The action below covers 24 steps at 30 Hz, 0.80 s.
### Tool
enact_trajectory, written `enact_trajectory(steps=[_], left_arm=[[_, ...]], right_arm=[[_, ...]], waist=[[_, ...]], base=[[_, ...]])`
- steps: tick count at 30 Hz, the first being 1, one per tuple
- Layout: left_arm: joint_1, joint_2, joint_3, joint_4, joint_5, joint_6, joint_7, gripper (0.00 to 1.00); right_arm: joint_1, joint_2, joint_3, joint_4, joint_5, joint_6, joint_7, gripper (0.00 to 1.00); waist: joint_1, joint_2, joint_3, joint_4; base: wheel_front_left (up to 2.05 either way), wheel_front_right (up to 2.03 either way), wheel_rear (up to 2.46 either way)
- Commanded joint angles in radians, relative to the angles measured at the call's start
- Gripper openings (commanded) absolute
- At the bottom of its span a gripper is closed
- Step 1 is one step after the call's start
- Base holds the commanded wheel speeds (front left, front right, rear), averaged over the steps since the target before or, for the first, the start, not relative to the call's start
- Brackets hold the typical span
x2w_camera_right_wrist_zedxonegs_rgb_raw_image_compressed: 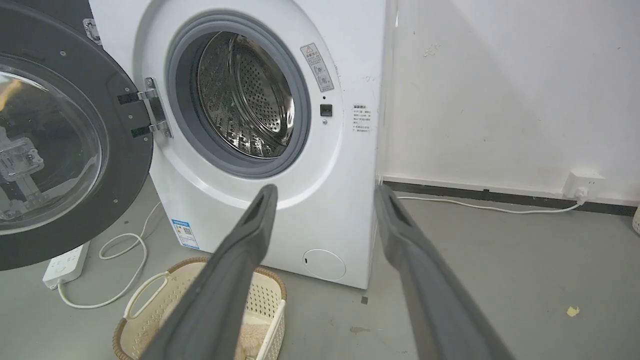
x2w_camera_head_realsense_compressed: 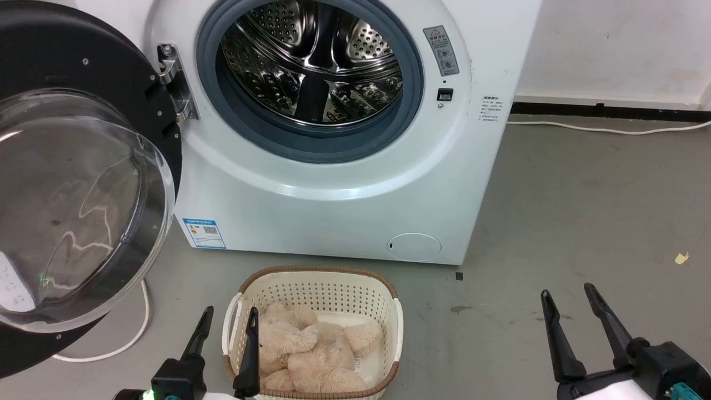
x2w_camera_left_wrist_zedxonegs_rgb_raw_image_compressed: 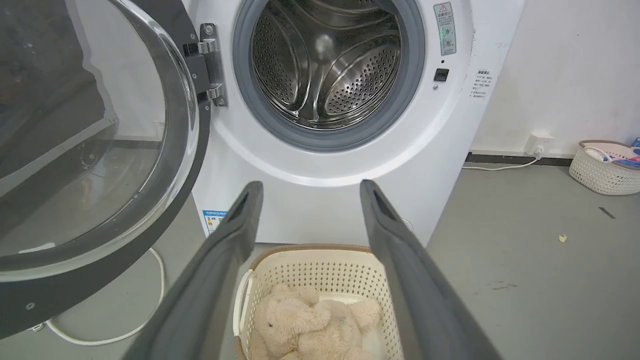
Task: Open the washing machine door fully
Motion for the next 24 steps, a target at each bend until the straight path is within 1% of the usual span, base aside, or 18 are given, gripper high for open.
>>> enact_trajectory(steps=[1,8,9,24], left_arm=[[0.009,-0.001,-0.002,0.004,0.004,0.005,-0.005,1.00],[0.001,0.001,-0.003,-0.008,0.011,0.002,-0.005,1.00],[0.000,-0.001,0.000,-0.005,0.007,0.000,0.000,0.00],[-0.005,-0.019,0.027,-0.011,0.031,-0.018,0.024,0.00]], right_arm=[[0.004,0.004,0.000,0.003,0.005,-0.001,-0.005,1.00],[0.000,0.004,0.001,0.010,0.006,-0.001,-0.009,1.00],[-0.001,0.000,0.000,0.009,0.000,0.000,-0.001,0.00],[-0.008,0.000,0.001,0.007,-0.009,0.000,0.021,0.00]], waist=[[0.0000,0.0000,0.000,0.001],[0.0000,0.0000,0.000,0.004],[0.0000,0.0000,0.000,0.004],[0.0000,0.0000,0.001,0.003]], base=[[0.00,0.00,0.00],[0.00,0.00,0.00],[0.00,0.00,0.00],[0.00,0.00,0.00]])
